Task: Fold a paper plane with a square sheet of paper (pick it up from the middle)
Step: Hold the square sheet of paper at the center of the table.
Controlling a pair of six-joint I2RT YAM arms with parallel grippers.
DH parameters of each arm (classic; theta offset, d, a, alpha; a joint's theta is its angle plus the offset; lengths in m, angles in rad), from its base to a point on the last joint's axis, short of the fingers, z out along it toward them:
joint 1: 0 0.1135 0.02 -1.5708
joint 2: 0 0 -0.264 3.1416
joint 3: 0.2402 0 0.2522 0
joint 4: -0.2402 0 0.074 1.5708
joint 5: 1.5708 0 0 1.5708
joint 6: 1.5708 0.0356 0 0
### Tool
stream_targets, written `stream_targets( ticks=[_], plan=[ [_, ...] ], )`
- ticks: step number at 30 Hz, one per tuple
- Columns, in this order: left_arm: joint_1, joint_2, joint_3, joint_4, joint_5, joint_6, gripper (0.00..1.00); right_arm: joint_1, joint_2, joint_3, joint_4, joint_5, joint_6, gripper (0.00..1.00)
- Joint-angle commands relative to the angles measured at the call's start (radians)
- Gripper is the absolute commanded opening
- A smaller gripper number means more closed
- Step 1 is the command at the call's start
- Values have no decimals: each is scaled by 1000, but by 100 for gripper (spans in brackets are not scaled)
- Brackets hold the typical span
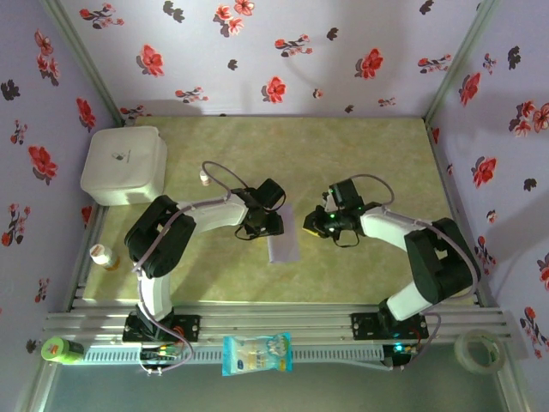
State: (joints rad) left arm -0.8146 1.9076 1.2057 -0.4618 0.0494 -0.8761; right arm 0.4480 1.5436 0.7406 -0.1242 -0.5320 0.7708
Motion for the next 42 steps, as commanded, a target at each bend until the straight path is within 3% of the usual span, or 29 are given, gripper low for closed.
stream_targets(
  ticks=[1, 4, 27, 36, 42],
  plan=[
    [-5, 116, -31, 101, 4, 14, 51, 29, 31, 45, 5, -17, -18, 7],
    [-5, 116, -31, 102, 6, 11, 52, 50, 63, 65, 2, 14, -17, 0],
    [-6, 112, -43, 115, 5, -1, 52, 113, 262, 163, 40, 14, -2, 0],
    [-7, 80, -44, 119, 7, -9, 52, 121, 296, 124, -133, 168, -114, 0],
    [3, -49, -56, 142, 6, -30, 54, 121, 310, 154, -211, 228, -198, 0]
  ],
)
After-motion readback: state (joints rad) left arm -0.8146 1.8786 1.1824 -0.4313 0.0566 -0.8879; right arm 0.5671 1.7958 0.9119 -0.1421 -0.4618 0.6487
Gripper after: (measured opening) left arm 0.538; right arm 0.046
